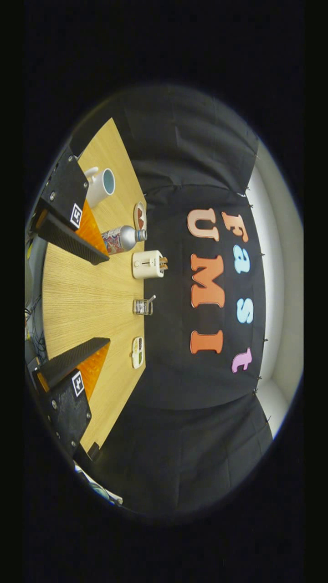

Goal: Take the bottle from table, then pour the juice into the cup, finally place the bottle on the coaster

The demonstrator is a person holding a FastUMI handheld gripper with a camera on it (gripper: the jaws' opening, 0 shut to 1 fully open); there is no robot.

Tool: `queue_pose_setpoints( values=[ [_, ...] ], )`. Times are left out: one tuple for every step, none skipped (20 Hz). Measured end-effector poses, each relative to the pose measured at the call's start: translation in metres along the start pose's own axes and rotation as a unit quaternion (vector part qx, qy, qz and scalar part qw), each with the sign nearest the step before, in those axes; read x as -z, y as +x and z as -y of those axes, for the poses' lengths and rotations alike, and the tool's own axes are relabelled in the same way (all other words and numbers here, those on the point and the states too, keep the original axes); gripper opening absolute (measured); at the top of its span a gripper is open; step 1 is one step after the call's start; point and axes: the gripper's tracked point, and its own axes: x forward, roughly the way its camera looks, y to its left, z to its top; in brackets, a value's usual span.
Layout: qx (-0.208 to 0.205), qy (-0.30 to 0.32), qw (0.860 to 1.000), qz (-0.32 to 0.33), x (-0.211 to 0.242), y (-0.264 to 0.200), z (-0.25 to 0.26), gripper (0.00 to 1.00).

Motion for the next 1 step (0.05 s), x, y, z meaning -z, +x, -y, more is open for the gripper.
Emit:
queue_pose_setpoints(
  values=[
    [0.001,-0.002,1.0,0.001,-0.0001,0.0003,0.0003,0.97]
  ],
)
